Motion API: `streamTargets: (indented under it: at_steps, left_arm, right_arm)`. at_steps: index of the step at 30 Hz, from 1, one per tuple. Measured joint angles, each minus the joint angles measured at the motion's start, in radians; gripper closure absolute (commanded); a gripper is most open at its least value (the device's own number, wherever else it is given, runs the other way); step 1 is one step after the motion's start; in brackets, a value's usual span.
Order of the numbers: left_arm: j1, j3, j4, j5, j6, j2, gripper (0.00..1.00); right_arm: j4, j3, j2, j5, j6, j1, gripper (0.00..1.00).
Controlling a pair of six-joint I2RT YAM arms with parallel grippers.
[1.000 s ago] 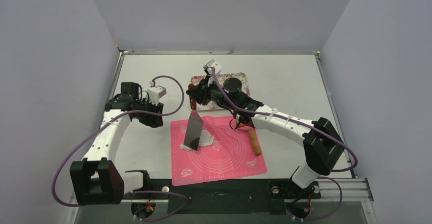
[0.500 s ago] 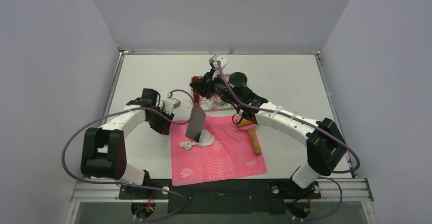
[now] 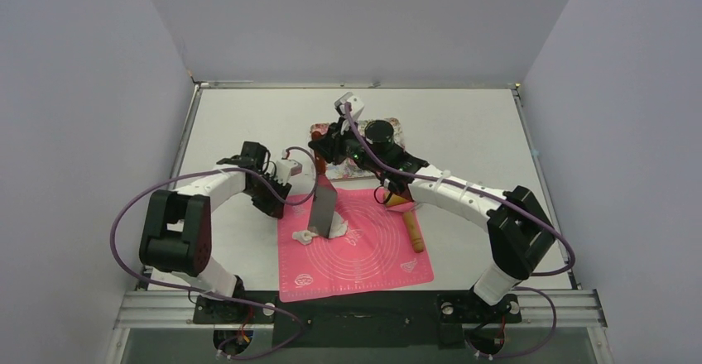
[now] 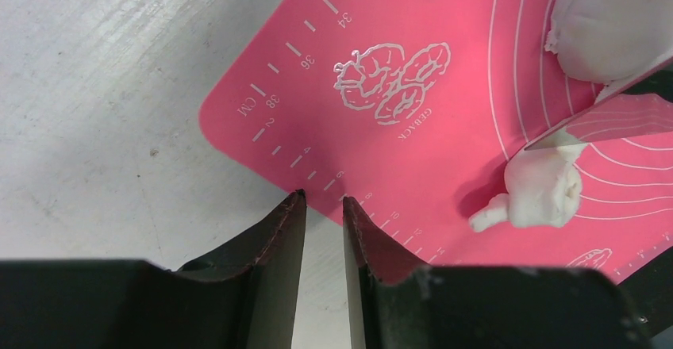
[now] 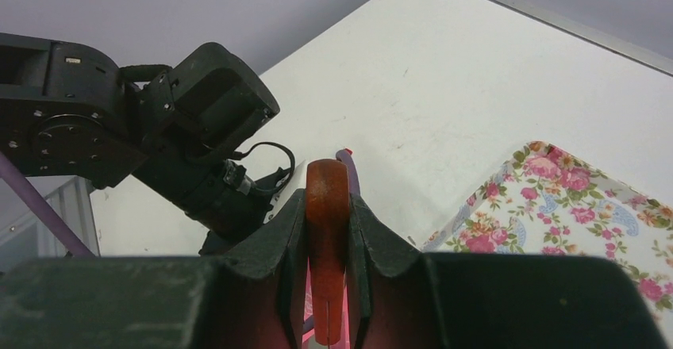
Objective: Roll out the dumpling wrappers from the dough
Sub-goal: Remove the dumpling wrapper from the work surface.
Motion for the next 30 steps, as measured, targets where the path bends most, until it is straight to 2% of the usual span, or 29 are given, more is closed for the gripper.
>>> streamTargets:
  at_steps: [7, 13, 25, 30]
  left_arm:
    - [-0.005, 0.012, 0.0, -0.013, -0.01, 0.03, 0.78]
    - [-0.006, 0.019, 0.0, -0.018, -0.014, 0.036, 0.78]
    - [-0.01, 0.023, 0.001, -0.03, -0.014, 0.038, 0.78]
    - [-0.01, 0.023, 0.002, -0.031, -0.014, 0.038, 0.78]
  right_arm:
    - [0.027, -0.064, -0.022, 0.001, 0.01, 0.008, 1.0]
    - [0.01, -0.139, -0.125, -0.002, -0.005, 0.029, 1.0]
    - [-0.219, -0.315, -0.476, 0.039, -0.047, 0.041, 1.0]
    - [-0.28, -0.327, -0.544, 0.07, -0.064, 0.041, 1.0]
